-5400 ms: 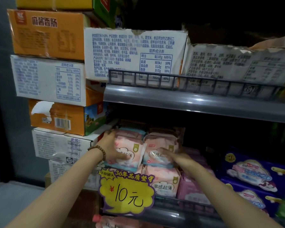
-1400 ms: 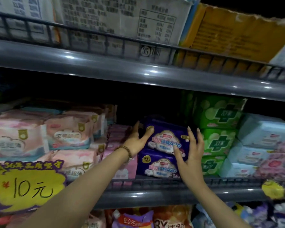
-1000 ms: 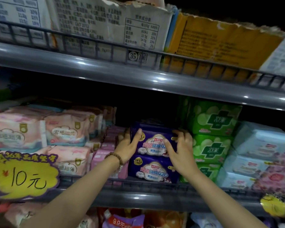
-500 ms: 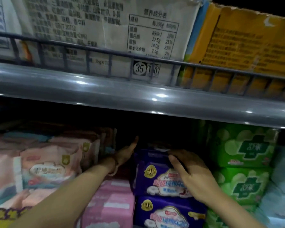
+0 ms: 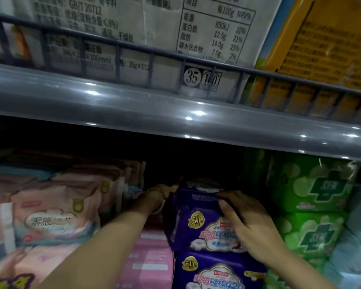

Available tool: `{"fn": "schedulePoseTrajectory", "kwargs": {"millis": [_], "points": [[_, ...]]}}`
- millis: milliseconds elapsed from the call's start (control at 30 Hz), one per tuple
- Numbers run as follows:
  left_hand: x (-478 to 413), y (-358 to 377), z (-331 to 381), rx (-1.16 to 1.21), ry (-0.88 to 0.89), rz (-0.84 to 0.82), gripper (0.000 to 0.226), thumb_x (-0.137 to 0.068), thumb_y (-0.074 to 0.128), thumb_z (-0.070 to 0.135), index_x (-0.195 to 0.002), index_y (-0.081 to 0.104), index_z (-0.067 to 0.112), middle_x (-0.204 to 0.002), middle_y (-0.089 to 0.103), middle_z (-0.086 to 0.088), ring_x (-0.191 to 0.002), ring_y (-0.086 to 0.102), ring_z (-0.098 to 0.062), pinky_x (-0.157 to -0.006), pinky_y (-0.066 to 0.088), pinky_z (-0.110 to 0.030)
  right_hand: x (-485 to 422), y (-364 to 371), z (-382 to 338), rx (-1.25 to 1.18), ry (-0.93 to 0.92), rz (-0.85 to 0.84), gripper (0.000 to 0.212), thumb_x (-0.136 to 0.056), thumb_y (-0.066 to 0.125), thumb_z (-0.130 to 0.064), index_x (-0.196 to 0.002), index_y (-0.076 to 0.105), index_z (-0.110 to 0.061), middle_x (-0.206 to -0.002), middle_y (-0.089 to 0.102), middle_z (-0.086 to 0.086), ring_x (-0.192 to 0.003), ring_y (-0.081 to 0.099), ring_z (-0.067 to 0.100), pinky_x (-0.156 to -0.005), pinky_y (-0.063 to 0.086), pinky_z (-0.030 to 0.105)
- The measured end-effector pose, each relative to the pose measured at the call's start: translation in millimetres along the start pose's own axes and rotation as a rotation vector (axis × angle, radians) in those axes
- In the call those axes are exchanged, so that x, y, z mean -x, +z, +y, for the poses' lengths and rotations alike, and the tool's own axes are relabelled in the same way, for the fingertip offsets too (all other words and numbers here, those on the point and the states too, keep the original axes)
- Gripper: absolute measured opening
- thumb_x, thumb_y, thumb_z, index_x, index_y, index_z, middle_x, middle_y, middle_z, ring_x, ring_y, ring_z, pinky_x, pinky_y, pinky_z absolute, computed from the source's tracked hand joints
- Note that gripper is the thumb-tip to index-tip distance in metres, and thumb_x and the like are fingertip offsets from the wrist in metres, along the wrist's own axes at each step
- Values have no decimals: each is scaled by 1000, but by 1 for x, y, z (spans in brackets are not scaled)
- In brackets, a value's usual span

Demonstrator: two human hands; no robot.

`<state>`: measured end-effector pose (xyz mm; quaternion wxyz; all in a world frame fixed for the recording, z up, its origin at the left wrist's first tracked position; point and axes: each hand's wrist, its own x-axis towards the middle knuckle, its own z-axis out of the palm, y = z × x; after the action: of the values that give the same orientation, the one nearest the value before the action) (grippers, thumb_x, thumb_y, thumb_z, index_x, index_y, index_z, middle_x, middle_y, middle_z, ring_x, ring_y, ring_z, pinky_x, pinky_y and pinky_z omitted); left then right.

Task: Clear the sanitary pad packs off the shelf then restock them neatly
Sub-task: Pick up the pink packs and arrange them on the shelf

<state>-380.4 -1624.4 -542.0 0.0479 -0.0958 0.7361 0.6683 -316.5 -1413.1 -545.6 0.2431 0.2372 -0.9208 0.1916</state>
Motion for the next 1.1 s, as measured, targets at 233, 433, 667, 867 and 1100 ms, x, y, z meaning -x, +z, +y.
{"fn": "schedulePoseTrajectory", "kwargs": {"millis": [233, 433, 667, 867, 1100], "points": [[17, -7, -6, -25, 131, 55, 40, -99, 38, 4, -136, 37, -11, -134, 50, -24, -125, 46, -33, -98, 37, -32, 0, 1, -3, 0, 14, 23, 84, -76, -4, -83, -119, 54, -39, -113, 53, -20, -108, 48, 4, -89, 31, 19], [33, -28, -21, -74, 277, 203, 31, -98, 47, 20, -71, 60, 15, -69, 58, 1, -83, 55, -20, -70, 42, -29, -2, -5, -3, 0, 48, -54, 99, -64, -7, -91, -127, 49, -40, -121, 51, -19, -116, 46, 7, -91, 29, 18], [75, -76, -45, -442, 129, 243, 56, -95, 39, 48, -123, 56, 3, -117, 58, -11, -97, 56, -22, -72, 42, -25, -13, -27, -16, 29, 51, -335, 77, -67, 54, -78, -128, 38, -35, -127, 52, -10, -111, 50, 10, -89, 39, 22], [70, -57, -6, -195, -9, 225, 75, -93, 37, 59, -142, 37, 3, -148, 37, -16, -136, 36, -30, -108, 29, -32, -17, -28, -19, 60, 24, -371, 102, -53, 50, -90, -138, 39, -34, -134, 47, -8, -121, 47, 14, -99, 38, 24], [38, -49, -33, -236, 79, 175, 90, -60, 66, 77, -128, 55, 18, -125, 62, -7, -111, 58, -25, -98, 45, -34, -18, -19, 1, -40, 64, -323, 106, -37, 46, -100, -125, 49, -42, -130, 51, -10, -118, 51, 13, -100, 44, 34]]}}
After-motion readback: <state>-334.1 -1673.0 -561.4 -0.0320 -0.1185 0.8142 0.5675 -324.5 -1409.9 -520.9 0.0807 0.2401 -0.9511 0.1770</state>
